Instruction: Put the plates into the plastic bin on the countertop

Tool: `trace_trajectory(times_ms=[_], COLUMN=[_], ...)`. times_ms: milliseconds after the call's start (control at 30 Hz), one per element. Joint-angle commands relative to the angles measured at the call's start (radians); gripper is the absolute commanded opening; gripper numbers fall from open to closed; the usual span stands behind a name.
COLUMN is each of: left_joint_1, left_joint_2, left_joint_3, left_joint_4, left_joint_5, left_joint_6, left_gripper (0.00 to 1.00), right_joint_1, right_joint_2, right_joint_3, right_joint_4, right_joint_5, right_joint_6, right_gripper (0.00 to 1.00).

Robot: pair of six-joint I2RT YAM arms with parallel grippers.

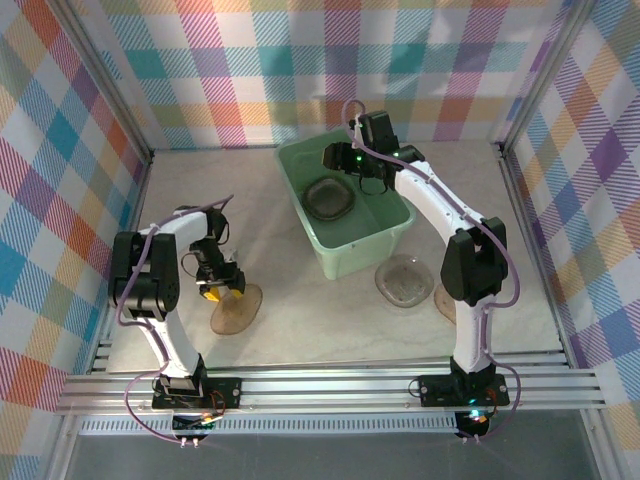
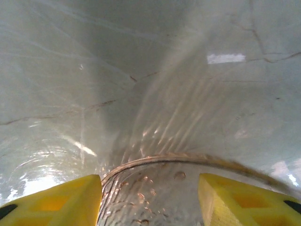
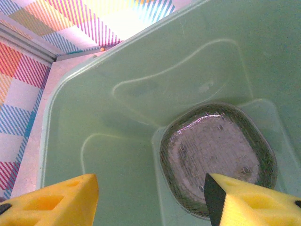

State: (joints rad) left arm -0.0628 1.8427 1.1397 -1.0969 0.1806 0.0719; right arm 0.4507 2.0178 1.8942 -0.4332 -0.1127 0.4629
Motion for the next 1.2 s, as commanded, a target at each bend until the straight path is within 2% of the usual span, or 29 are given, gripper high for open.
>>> trace_trajectory(times_ms=[0, 200, 600, 767, 1000, 1167], left_joint_1=[-0.012, -0.019, -0.040, -0.069, -0.071, -0.071], left_joint_2=[0.029, -0.016, 0.025, 0.059, 0.043, 0.030], left_joint_3=[0.012, 0.028, -0.002, 0.019, 0.042, 0.068], left_joint_4=[-0.023, -0.021, -0.024, -0.024, -0.013, 0.005], left_joint_5=[-0.016, -0.039, 0.027, 0.036, 0.049, 0.063], left_joint_6=[0.013, 0.016, 0.007, 0.008, -0.001, -0.014], left_gripper=[0.56, 0.58, 0.57, 0.47, 0.26, 0.17], right_joint_1=[-0.009, -0.014, -0.015, -0.018, -0.021, -0.023], right_joint_2=[-0.025, -0.027, 0.005, 0.006, -0.004, -0.005], right_joint_3=[-0.007, -0.017, 0.000, 0.000, -0.010, -0.009], right_joint_4=[0.033, 0.041, 0.044, 0.039, 0.034, 0.032], right_joint_5=[0.011, 0.014, -0.007, -0.005, 0.006, 0.005], right_joint_6=[0.006, 0.011, 0.026, 0.026, 0.026, 0.028], right_gripper=[0.62, 0.62, 0.62, 0.62, 0.62, 0.62])
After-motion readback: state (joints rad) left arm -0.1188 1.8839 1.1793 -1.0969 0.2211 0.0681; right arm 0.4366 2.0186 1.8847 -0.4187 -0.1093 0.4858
